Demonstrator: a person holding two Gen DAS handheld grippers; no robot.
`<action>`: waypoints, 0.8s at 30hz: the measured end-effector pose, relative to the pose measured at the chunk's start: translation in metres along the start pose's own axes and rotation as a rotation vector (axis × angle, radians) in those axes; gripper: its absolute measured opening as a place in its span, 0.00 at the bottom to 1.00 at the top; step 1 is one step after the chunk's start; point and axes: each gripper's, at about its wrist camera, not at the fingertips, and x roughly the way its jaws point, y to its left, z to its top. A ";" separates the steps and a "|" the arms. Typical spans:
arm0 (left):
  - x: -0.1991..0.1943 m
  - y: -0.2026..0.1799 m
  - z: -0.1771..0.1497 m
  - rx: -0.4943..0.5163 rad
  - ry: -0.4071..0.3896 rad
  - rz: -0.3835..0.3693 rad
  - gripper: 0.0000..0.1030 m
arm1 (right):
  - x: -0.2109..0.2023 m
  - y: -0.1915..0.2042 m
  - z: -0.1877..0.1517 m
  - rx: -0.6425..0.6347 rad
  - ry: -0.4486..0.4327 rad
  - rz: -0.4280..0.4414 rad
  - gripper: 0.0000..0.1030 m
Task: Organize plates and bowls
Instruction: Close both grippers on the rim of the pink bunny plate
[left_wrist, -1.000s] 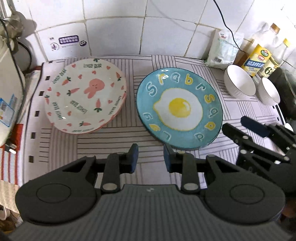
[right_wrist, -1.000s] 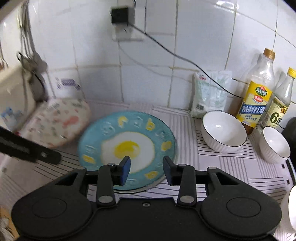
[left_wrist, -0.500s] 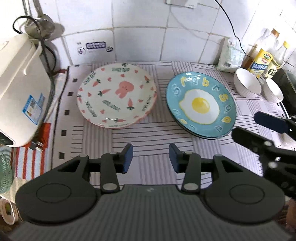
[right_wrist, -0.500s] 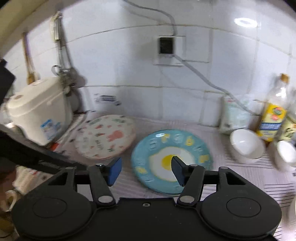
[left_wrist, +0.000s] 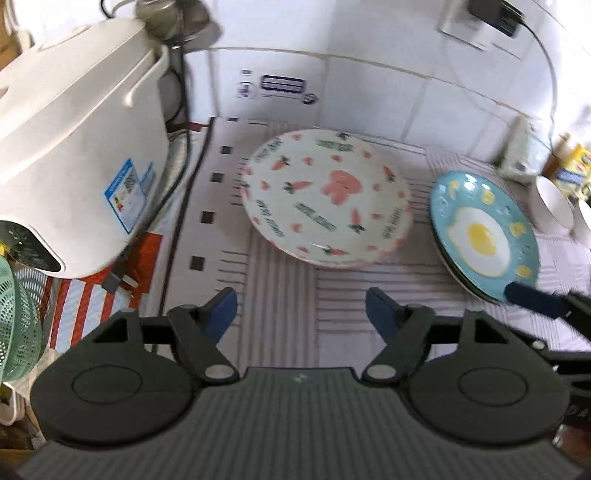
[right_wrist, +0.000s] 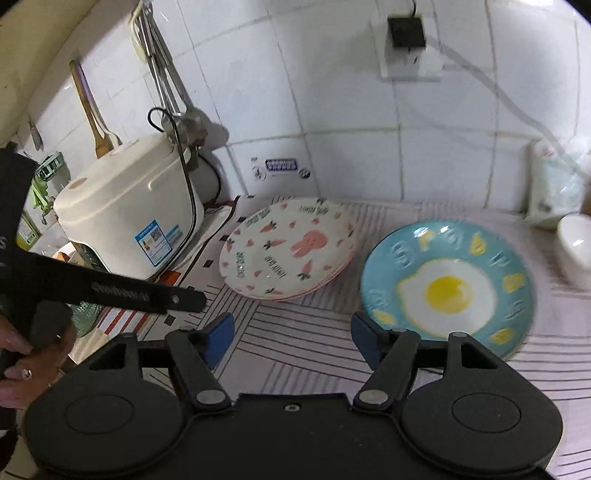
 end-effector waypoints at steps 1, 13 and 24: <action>0.004 0.005 0.002 -0.007 -0.010 0.000 0.78 | 0.008 0.000 -0.004 0.011 -0.012 0.011 0.72; 0.081 0.034 0.033 -0.087 -0.069 -0.021 0.77 | 0.105 0.021 -0.023 0.131 -0.169 0.052 0.72; 0.124 0.036 0.052 -0.028 -0.010 -0.034 0.62 | 0.150 0.016 -0.022 0.281 -0.223 -0.027 0.69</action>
